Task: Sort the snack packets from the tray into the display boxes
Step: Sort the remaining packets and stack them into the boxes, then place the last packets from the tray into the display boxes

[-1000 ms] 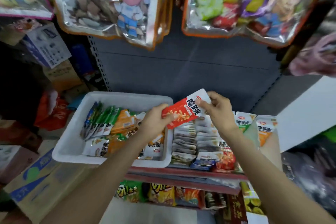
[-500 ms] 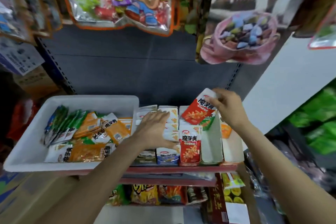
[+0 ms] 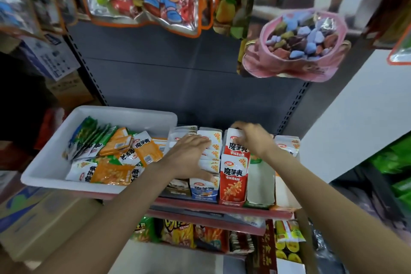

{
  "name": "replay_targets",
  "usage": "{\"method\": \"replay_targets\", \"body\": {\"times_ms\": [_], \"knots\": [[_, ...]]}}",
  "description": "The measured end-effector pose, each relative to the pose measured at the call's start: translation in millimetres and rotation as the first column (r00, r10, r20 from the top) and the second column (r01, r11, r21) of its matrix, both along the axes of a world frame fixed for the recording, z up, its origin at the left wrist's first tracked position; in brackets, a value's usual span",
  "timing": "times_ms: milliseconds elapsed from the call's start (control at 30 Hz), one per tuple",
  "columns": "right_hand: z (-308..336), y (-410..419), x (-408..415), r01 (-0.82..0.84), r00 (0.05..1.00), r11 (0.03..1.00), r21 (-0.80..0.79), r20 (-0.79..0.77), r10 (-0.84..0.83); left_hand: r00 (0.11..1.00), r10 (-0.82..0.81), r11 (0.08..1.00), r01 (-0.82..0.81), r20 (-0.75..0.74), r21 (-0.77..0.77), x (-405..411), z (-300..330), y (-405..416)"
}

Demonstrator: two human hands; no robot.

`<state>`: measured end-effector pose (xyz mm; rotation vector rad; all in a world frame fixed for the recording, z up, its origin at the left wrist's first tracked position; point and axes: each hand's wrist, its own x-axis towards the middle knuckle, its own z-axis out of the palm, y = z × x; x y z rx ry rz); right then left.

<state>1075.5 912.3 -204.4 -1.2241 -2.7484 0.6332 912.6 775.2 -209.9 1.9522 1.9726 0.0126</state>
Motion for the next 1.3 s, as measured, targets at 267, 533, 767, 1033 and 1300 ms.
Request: {"method": "replay_targets", "body": {"times_ms": [267,533,767,1033,1300], "knots": [[-32.1,-20.6,4.0,-0.027,1.0,0.998,0.063,-0.012,0.028,0.998,0.022,0.997,-0.025,0.052,0.069,-2.7,-8.9,-6.2],[-42.0,-34.2,11.3,-0.041,0.999,0.998,-0.045,0.009,0.042,0.998,-0.001,0.999,-0.001,0.058,0.041,-6.3,-6.5,-7.9],[-47.6,-46.0,15.7,-0.157,0.951,0.981,0.109,0.286,0.121,0.999,-0.022,0.998,0.02,0.041,0.052,-8.4,-9.7,-7.6],[-5.6,-63.3,-14.5,0.038,0.988,0.995,0.091,-0.155,-0.024,0.965,0.078,0.931,-0.16,0.251,0.327,-20.1,-8.0,-24.8],[6.9,-117.0,-127.0,-0.167,0.946,0.984,0.063,-0.269,0.178,0.905,0.312,0.83,-0.408,0.29,0.381,-99.1,-23.1,-74.5]]}}
